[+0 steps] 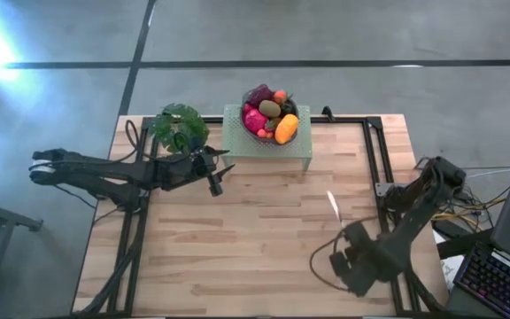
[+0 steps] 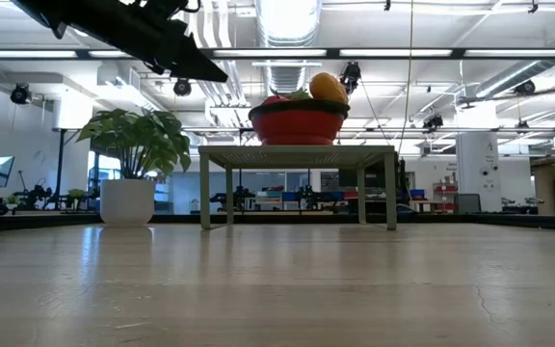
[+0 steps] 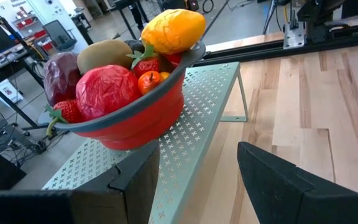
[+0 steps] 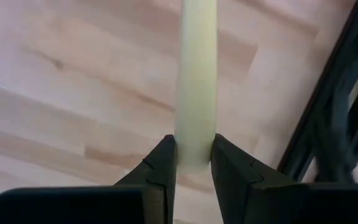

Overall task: Pick & Place Fruit
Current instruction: Put the yellow table knife on the shelf

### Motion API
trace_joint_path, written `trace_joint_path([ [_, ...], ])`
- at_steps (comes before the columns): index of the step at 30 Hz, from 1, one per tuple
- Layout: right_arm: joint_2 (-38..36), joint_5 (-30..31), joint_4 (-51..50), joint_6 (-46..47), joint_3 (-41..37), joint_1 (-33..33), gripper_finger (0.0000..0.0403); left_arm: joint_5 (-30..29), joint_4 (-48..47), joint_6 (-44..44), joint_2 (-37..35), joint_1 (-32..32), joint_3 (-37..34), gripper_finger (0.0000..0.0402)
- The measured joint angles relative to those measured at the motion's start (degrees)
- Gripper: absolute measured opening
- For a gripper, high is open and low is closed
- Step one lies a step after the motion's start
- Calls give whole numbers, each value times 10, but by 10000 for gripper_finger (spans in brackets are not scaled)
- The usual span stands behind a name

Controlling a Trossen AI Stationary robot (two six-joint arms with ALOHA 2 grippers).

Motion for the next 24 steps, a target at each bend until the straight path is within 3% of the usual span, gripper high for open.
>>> trace_joint_path([
  [5,-52,38,-34,-72,0,-62,70,0,-1,0,0,0,0,222],
  [13,-105,41,-47,-232,-1,-217,71,0,-1,0,0,0,0,222],
  [24,-133,-9,-44,-397,-1,-416,70,0,-1,0,0,0,0,222],
])
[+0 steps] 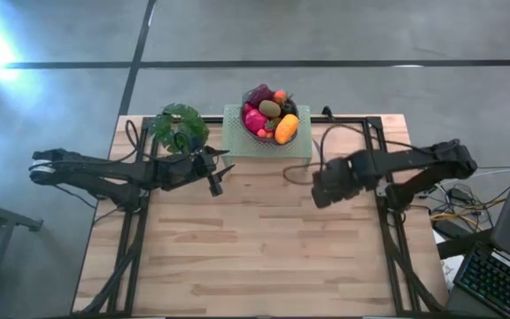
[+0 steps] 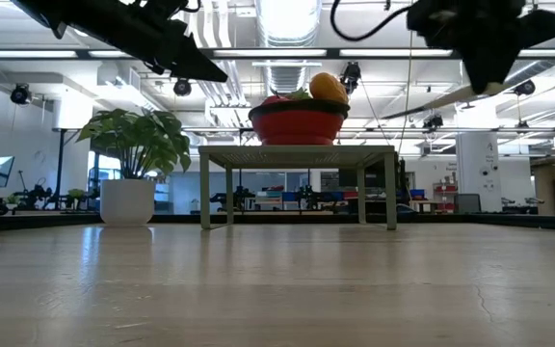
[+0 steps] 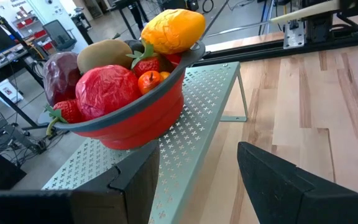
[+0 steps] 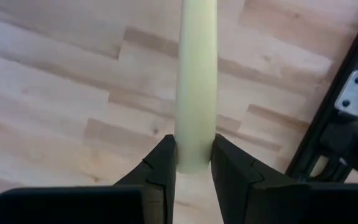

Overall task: Pick & Place Fruit
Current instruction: Put the yellow table knife on the shelf

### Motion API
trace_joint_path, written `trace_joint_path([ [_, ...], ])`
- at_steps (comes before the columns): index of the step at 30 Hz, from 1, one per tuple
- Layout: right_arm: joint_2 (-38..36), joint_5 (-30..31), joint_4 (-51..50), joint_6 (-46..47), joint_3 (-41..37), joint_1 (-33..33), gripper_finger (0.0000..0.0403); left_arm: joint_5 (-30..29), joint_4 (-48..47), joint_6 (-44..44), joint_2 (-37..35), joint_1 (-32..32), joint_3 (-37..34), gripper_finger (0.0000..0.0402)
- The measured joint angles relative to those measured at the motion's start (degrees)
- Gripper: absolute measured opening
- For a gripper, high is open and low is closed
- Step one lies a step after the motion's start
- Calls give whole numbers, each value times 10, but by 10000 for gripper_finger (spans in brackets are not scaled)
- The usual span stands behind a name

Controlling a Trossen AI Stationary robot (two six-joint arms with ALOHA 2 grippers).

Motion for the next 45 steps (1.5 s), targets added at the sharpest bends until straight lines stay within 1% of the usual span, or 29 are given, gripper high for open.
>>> trace_joint_path([
  [3,0,-3,8,-29,0,-40,71,0,0,0,0,0,0,222],
  [10,8,-26,61,-97,0,-121,70,0,0,0,0,0,0,222],
  [17,18,-37,121,-142,0,-183,71,0,-2,0,0,0,0,222],
  [23,38,-50,179,-179,0,-218,70,0,-2,0,0,0,0,222],
  [33,76,-60,204,-215,0,-272,71,0,0,0,0,0,0,222],
  [40,78,-61,234,-225,0,-302,71,0,-1,0,0,0,0,222],
  [45,80,-74,255,-237,0,-311,72,0,-1,0,0,0,0,222],
])
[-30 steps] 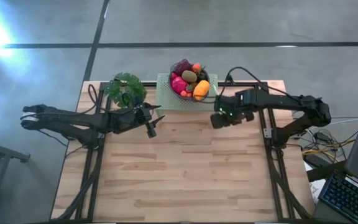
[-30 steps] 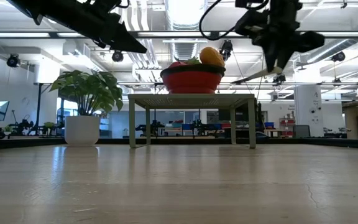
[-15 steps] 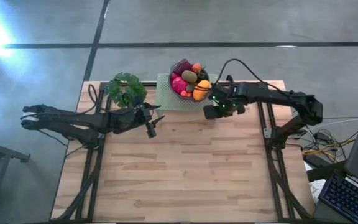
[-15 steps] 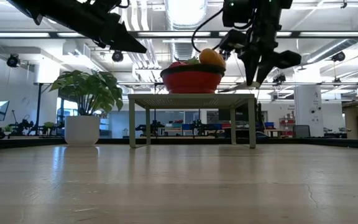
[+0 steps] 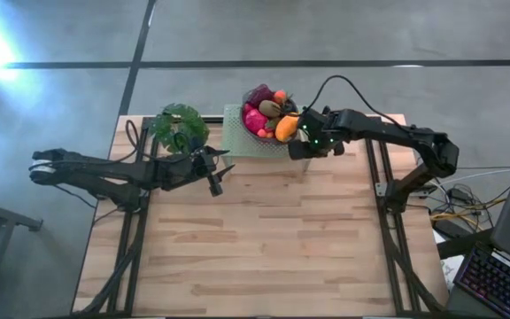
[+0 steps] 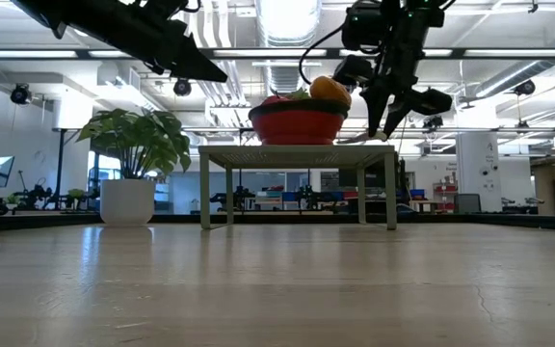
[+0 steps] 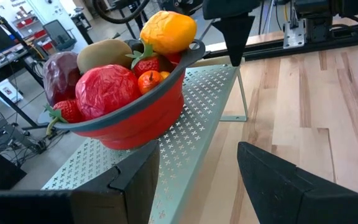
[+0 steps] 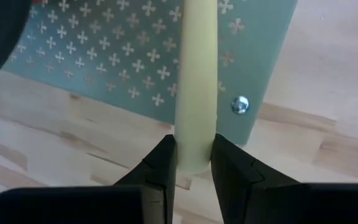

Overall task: Pick & Place Fruit
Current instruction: Put the yellow table knife on the shelf

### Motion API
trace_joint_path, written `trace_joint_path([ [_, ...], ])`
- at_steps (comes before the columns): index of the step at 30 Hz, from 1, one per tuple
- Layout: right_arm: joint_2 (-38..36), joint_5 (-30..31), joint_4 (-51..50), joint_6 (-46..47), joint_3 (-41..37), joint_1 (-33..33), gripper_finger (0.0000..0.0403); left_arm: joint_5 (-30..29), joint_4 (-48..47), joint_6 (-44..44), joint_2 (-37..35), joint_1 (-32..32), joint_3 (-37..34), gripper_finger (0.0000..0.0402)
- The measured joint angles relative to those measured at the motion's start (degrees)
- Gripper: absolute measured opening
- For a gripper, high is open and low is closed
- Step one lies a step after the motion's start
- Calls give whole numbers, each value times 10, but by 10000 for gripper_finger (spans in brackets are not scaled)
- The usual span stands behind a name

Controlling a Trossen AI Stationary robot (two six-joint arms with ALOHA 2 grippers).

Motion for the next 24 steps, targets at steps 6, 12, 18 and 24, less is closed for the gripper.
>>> trace_joint_path([
  [6,4,0,2,-2,0,-5,75,0,0,0,0,0,0,222],
  [12,13,0,10,-3,0,-6,81,0,0,0,0,0,0,222],
  [18,18,0,12,-11,1,-8,84,0,-1,0,0,0,0,222],
  [24,16,0,14,-19,1,-9,123,0,-1,0,0,0,0,222],
])
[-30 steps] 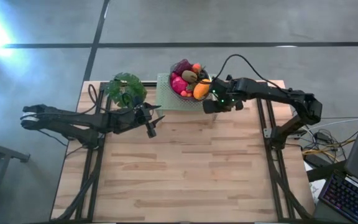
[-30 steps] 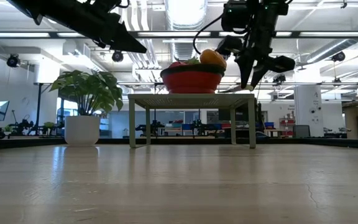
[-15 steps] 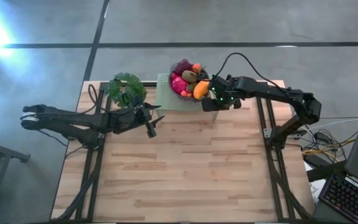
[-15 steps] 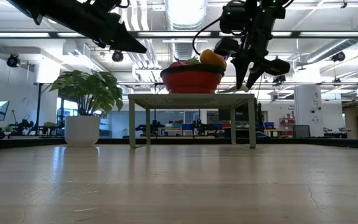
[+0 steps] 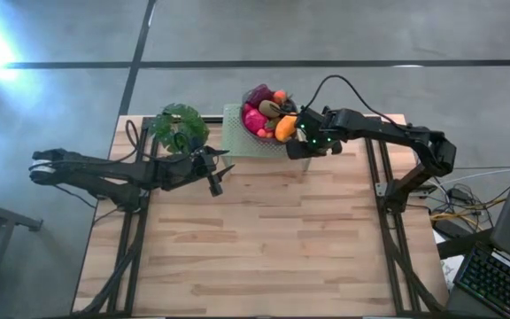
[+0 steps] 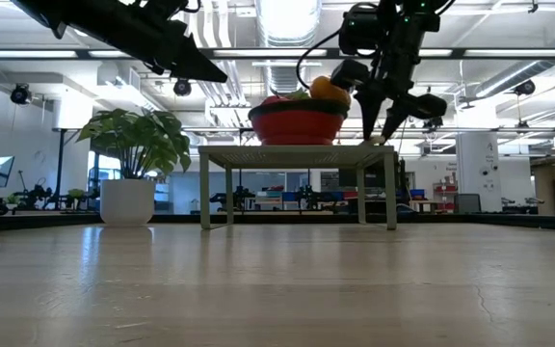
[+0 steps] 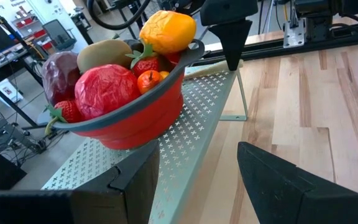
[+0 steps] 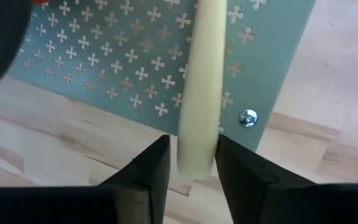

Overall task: Pick & Place Fruit
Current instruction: Put the yellow table knife on the shelf, then return to Home Position

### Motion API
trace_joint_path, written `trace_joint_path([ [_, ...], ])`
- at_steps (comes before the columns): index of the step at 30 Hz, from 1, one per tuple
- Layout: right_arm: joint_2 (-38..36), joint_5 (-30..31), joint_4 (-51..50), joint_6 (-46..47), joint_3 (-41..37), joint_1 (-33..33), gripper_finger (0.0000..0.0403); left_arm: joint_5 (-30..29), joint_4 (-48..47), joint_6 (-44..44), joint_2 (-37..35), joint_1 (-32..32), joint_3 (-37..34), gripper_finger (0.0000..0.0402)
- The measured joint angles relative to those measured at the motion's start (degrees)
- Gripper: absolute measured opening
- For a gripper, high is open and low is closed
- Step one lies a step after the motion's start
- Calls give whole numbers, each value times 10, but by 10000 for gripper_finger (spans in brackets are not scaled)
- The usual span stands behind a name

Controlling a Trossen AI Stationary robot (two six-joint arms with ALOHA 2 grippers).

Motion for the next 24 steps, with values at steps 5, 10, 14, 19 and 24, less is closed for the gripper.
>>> trace_joint_path([
  [5,0,0,-6,-16,5,-1,150,0,0,0,0,0,0,222],
  [10,-4,12,-50,-36,45,-4,163,0,0,0,0,0,0,222],
  [14,-10,51,-109,-44,85,-2,156,0,0,0,0,0,0,222],
  [19,-33,64,-165,-87,117,0,130,0,1,0,0,0,0,222],
  [24,-81,95,-183,-184,120,12,88,0,1,0,0,0,0,222],
])
